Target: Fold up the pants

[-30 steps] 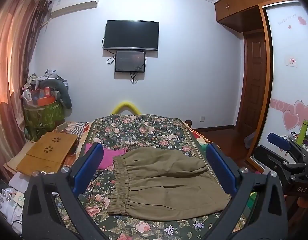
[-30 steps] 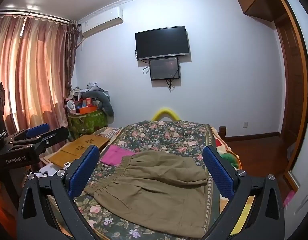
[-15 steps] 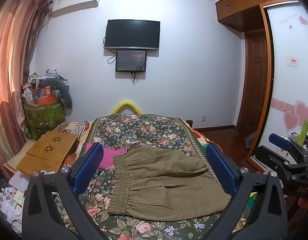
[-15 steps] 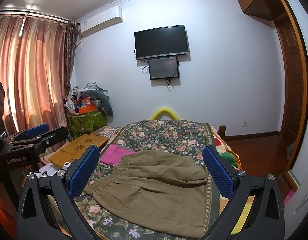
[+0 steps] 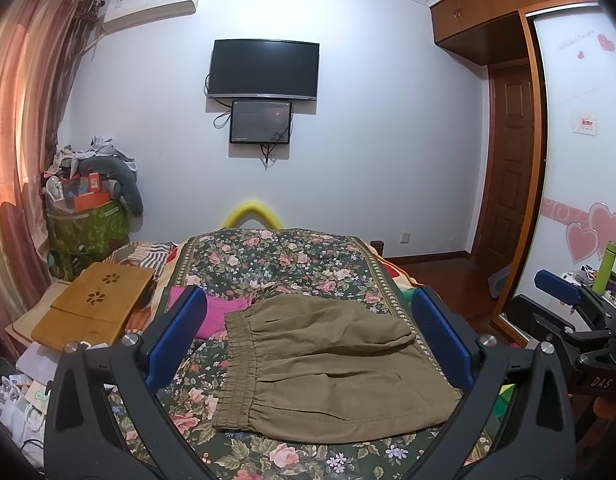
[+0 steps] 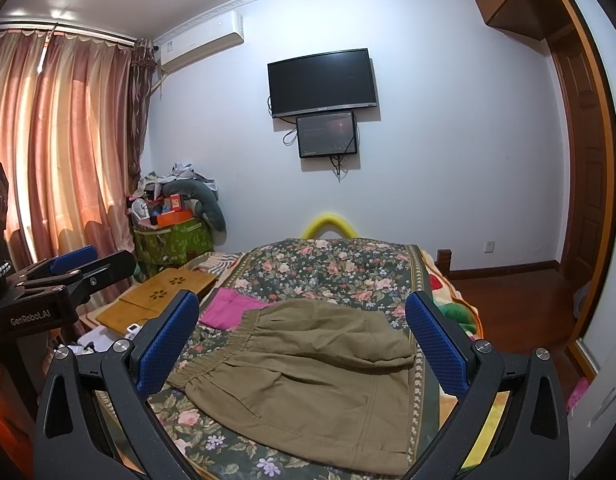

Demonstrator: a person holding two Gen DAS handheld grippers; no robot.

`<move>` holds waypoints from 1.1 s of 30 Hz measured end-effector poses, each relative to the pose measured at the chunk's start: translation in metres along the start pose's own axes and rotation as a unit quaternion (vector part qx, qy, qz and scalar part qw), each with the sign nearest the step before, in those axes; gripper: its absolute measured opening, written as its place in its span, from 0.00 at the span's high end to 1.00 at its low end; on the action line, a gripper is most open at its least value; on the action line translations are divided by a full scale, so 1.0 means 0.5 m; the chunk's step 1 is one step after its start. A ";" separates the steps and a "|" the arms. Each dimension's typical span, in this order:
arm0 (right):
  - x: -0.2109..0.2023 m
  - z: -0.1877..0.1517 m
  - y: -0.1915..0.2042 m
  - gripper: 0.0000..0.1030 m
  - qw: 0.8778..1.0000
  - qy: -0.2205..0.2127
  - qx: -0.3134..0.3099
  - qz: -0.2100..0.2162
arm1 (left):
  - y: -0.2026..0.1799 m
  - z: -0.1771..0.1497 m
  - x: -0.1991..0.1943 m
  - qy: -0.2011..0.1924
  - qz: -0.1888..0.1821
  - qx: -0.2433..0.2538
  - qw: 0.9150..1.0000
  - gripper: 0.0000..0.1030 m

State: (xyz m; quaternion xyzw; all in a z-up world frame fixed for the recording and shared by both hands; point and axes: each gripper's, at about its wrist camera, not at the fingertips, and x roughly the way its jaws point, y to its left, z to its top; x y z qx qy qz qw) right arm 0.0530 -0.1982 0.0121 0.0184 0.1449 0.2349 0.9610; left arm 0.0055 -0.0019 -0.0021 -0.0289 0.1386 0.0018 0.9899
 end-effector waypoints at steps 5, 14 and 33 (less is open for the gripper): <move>0.000 -0.001 -0.001 0.01 1.000 0.000 0.000 -0.001 | -0.002 0.003 0.001 -0.003 -0.002 0.001 1.000 0.00; 0.001 0.001 -0.002 0.01 1.000 0.001 0.001 -0.001 | -0.002 0.000 0.003 -0.003 -0.004 0.002 1.000 0.00; 0.002 0.002 -0.006 0.01 1.000 0.004 0.002 -0.002 | -0.009 -0.002 0.005 -0.003 -0.001 0.007 1.000 0.00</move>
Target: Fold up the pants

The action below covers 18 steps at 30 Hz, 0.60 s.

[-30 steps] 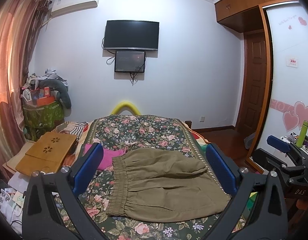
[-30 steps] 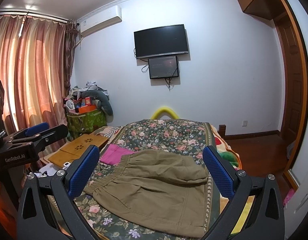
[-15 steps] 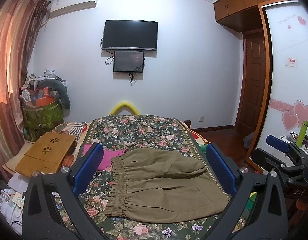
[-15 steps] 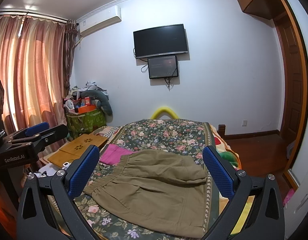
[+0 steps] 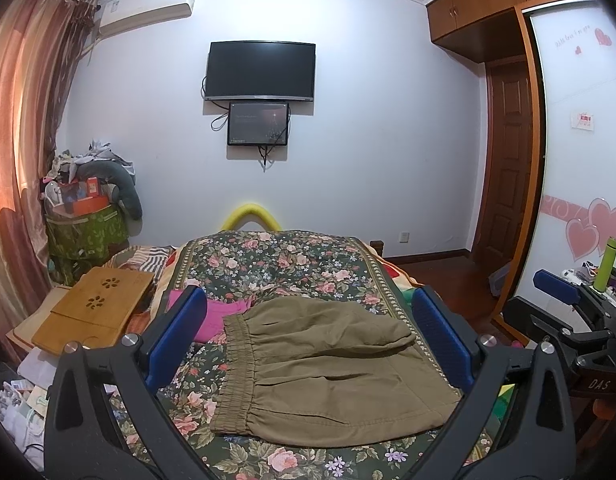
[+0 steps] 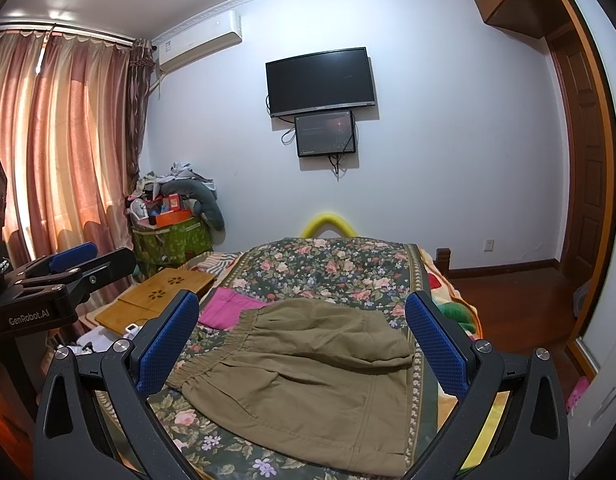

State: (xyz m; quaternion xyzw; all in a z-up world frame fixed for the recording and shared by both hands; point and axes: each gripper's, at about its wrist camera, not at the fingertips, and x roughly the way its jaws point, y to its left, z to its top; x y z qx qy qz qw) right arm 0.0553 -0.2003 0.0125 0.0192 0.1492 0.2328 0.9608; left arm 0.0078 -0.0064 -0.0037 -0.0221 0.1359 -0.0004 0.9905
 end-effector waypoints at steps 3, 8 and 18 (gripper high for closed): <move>0.000 0.001 -0.002 0.01 1.000 0.001 0.001 0.000 | 0.000 -0.001 0.000 0.000 0.000 0.001 1.000 0.00; 0.003 -0.001 -0.003 0.01 1.000 0.003 0.001 -0.001 | 0.000 -0.002 0.002 0.003 0.000 0.001 1.000 0.00; 0.048 -0.019 -0.021 0.01 1.000 0.027 0.011 -0.009 | 0.010 -0.008 0.069 0.035 0.011 -0.001 0.999 0.00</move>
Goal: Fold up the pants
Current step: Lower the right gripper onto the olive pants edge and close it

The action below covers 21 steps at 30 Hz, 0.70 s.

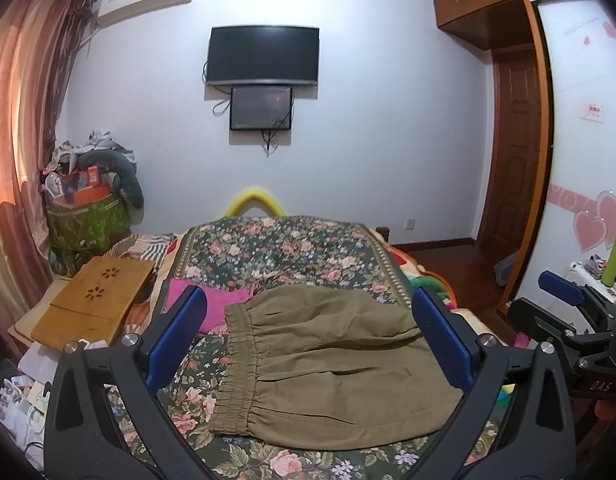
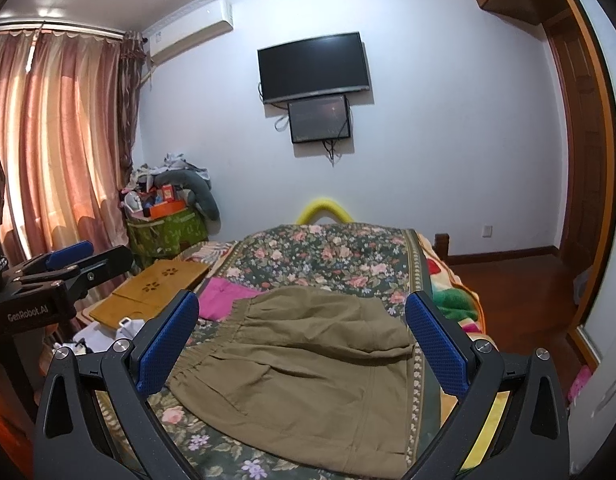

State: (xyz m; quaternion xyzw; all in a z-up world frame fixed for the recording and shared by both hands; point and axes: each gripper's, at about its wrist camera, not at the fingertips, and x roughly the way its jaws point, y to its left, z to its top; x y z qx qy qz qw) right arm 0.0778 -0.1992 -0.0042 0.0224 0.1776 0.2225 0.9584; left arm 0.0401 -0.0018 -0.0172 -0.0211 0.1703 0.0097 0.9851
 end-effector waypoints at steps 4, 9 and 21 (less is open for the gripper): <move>0.048 -0.013 -0.023 0.01 1.000 0.019 -0.006 -0.016 | 0.019 -0.001 0.070 0.035 0.011 -0.008 0.999 0.00; 0.119 -0.037 -0.069 0.01 0.997 0.060 -0.014 -0.035 | 0.066 -0.009 0.181 0.087 0.020 -0.023 0.996 0.00; 0.289 -0.126 -0.213 0.13 0.975 0.218 0.041 -0.014 | 0.142 -0.099 0.444 0.234 0.050 0.022 0.971 0.00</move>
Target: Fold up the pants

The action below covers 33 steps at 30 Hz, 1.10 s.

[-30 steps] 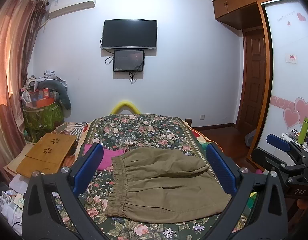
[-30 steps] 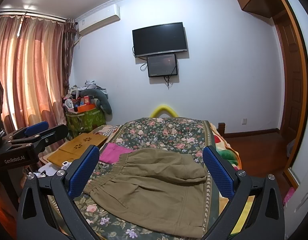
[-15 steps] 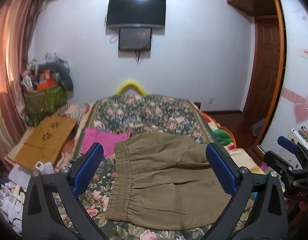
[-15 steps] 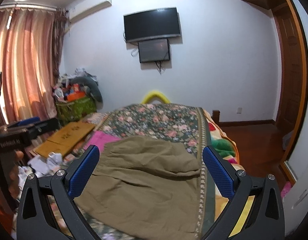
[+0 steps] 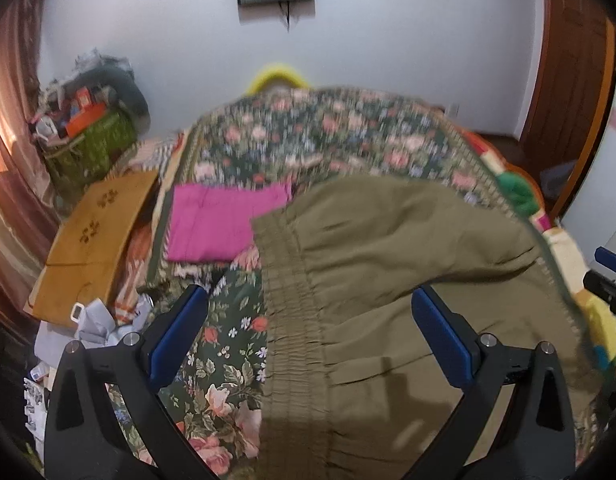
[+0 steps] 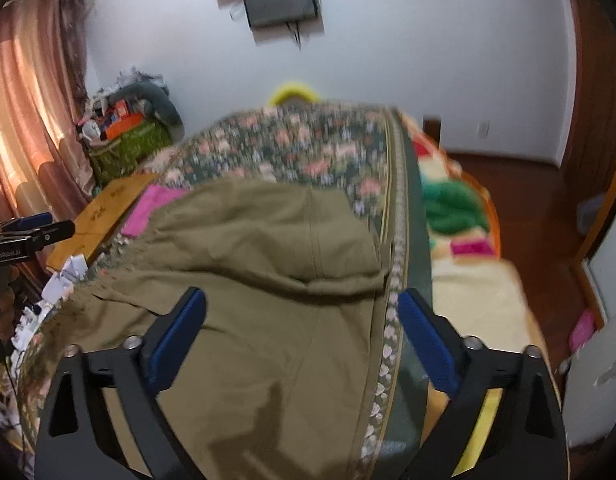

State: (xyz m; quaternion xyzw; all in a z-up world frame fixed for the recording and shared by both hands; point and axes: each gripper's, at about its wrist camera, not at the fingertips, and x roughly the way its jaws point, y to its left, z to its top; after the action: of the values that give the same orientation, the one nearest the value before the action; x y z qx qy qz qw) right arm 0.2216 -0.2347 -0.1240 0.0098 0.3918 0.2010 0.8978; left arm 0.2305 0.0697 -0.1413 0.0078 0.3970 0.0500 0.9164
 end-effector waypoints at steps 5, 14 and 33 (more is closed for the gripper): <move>0.066 0.000 -0.052 0.27 0.998 0.059 0.027 0.010 | 0.031 -0.003 0.096 0.060 0.000 0.005 0.998 0.07; 0.150 -0.003 -0.081 0.49 0.991 0.126 0.021 0.026 | 0.063 -0.028 0.190 0.125 -0.001 0.017 0.992 0.09; 0.209 -0.026 -0.049 0.91 0.981 0.164 -0.094 -0.046 | 0.092 -0.086 0.246 0.143 -0.055 -0.047 0.987 0.23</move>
State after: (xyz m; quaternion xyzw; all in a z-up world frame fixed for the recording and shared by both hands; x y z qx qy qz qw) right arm 0.2848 -0.2207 -0.2104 -0.1262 0.5133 0.1945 0.8263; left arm 0.2789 0.1262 -0.2574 -0.0644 0.5211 0.0189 0.8508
